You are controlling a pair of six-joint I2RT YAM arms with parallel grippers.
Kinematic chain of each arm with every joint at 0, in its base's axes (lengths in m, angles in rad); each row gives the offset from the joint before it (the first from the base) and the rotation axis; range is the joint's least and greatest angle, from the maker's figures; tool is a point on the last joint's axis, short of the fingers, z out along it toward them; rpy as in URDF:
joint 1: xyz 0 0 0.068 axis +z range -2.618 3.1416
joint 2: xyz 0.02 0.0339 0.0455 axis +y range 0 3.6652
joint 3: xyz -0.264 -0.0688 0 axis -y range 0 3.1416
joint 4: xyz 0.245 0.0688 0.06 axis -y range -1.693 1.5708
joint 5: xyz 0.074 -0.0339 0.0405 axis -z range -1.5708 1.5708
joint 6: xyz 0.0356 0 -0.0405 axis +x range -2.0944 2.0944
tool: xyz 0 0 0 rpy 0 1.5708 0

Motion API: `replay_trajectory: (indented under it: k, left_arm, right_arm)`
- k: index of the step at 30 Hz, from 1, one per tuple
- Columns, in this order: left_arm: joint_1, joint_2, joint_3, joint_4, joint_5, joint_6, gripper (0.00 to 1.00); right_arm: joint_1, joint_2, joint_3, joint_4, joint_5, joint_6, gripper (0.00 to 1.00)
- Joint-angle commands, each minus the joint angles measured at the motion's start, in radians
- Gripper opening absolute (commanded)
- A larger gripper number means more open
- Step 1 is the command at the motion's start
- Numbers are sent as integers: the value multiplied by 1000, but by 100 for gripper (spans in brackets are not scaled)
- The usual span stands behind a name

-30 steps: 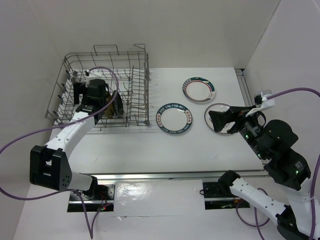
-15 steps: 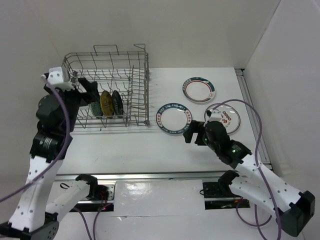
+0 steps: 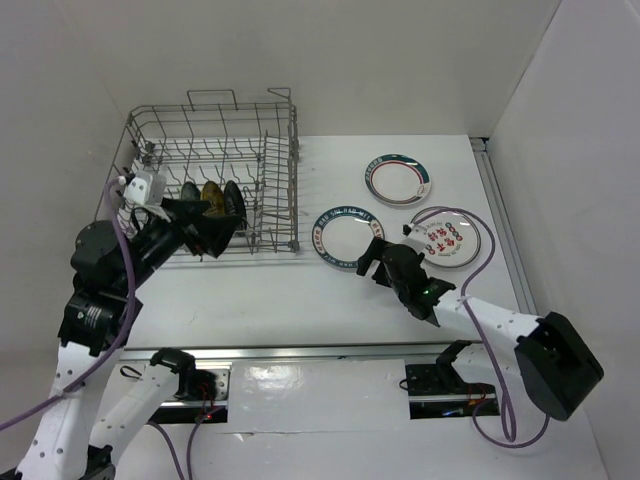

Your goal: Load the plates into the dish rack

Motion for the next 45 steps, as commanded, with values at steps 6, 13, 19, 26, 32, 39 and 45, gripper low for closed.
replay_trajectory:
  k: [6, 13, 19, 26, 32, 39, 45]
  left_arm:
    - [-21, -100, -6, -9, 57, -6, 100]
    - [-21, -145, -49, -18, 57, -6, 100]
    - [-21, -154, -49, -27, 46, -6, 100]
    - [-21, -163, -49, -36, 27, -6, 100]
    - [-21, -163, -49, -36, 9, 3, 100]
    - [-21, -173, -58, -36, -3, 3, 100]
    - [-21, -173, -78, -36, -3, 3, 100]
  right_arm:
    - [-4, 230, -1, 276, 111, 80, 99]
    - [-47, 377, 13, 377, 131, 140, 100]
    - [-76, 459, 64, 364, 131, 201, 92]
    - [-94, 529, 120, 272, 122, 285, 72]
    - [-122, 562, 165, 155, 122, 345, 44]
    - [-168, 582, 194, 43, 100, 437, 2]
    - [-179, 476, 216, -66, 146, 480, 0]
